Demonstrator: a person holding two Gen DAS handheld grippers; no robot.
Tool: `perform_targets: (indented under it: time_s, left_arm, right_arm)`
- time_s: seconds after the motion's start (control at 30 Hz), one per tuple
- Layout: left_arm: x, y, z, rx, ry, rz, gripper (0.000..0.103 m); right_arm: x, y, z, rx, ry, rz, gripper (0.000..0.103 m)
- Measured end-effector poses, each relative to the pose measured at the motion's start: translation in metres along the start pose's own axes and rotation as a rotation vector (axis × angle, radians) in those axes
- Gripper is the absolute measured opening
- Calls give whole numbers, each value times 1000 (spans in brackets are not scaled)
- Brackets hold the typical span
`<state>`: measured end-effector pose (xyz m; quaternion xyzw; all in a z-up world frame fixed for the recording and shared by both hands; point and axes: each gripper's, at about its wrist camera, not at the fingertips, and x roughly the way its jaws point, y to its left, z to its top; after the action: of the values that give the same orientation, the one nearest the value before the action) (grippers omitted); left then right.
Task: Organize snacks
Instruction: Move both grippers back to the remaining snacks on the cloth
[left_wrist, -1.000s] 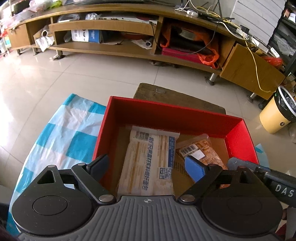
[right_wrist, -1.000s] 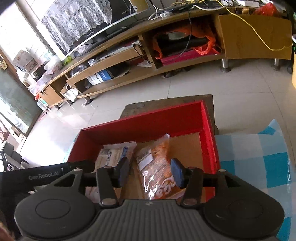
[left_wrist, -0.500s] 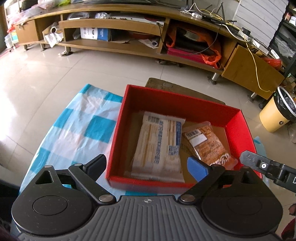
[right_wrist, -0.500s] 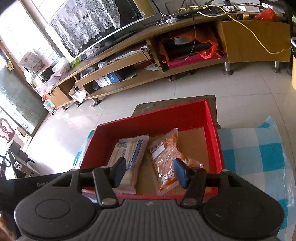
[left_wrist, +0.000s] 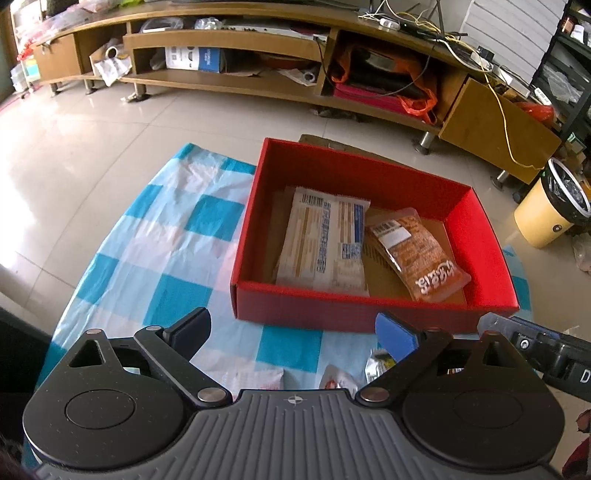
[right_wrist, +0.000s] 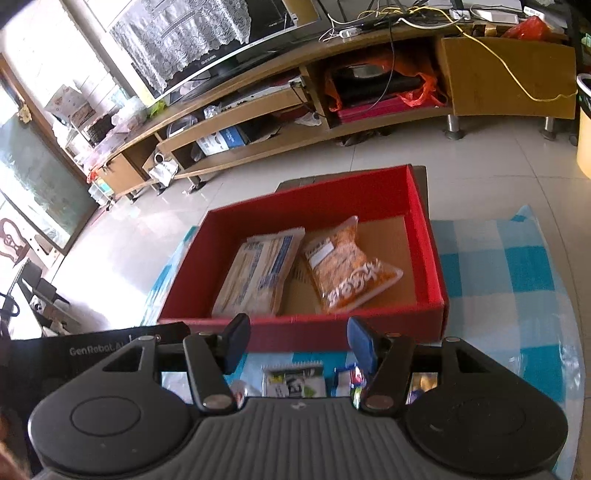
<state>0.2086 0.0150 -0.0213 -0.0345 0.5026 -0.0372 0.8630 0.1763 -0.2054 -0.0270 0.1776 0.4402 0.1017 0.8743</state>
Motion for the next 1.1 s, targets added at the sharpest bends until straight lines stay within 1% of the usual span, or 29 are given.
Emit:
perform_targets:
  time_s: [0.27, 0.43, 0.53, 0.67, 0.8, 0.97, 1.1]
  left_arm:
    - [-8, 5, -22, -1, 22, -6, 99]
    - [-11, 11, -40, 3, 50, -1, 99]
    - [-11, 15, -50, 6, 66, 6, 99]
    - [-10, 23, -66, -10, 101, 3, 100]
    - [-10, 26, -80, -11, 121, 15, 100]
    - [-5, 27, -95, -14, 155, 24, 100]
    - [0, 28, -100, -7, 169, 43, 100]
  right_arm:
    - [-9, 4, -22, -8, 20, 6, 56]
    - [-14, 7, -40, -22, 54, 3, 57]
    - [-18, 7, -53, -22, 74, 3, 60]
    - [-22, 9, -69, -28, 98, 2, 61]
    - [-26, 10, -84, -31, 128, -9, 61]
    - [-36, 4, -98, -8, 142, -14, 62]
    - [-44, -12, -108, 51, 151, -19, 63]
